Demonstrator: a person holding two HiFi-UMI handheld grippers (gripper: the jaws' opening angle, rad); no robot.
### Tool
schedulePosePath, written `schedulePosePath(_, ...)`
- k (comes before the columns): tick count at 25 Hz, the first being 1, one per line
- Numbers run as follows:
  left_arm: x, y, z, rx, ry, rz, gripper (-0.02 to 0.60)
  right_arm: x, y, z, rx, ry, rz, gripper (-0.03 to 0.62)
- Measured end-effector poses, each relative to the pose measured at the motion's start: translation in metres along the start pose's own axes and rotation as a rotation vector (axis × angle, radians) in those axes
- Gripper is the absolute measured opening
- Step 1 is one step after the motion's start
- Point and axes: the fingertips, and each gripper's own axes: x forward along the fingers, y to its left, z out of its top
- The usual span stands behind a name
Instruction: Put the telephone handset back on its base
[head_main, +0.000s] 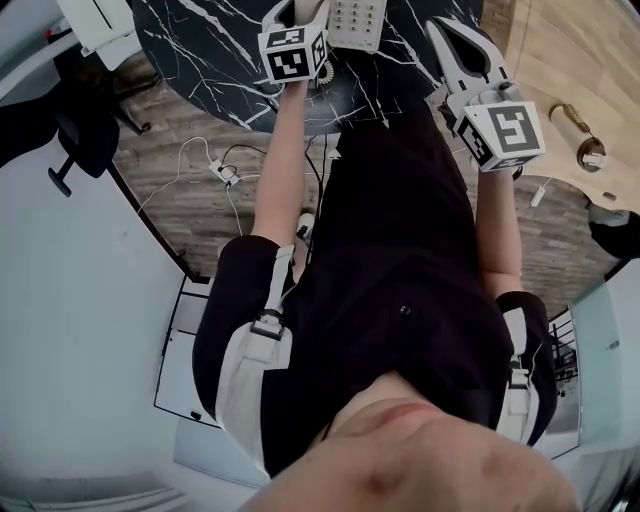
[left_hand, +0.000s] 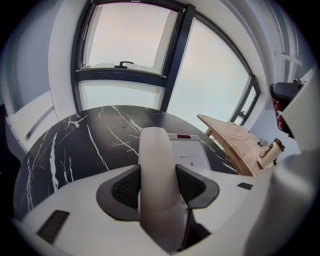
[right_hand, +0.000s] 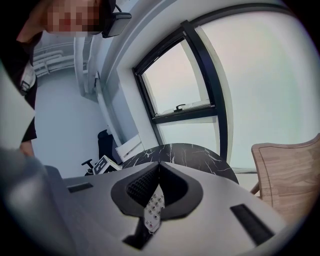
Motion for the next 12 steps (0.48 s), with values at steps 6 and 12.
schedulePosePath(6, 0.0056, 0.0008, -0.0057, 0.015, 0.024, 0.015, 0.232, 0.001, 0.0026, -0.0022, 0.006, 0.006, 0.009, 0.029)
schedulePosePath(12, 0.0073, 0.0004, -0.0062, 0.045, 0.026, 0.027, 0.238, 0.0011, 0.0044, -0.001, 0.007, 0.003, 0.015, 0.029)
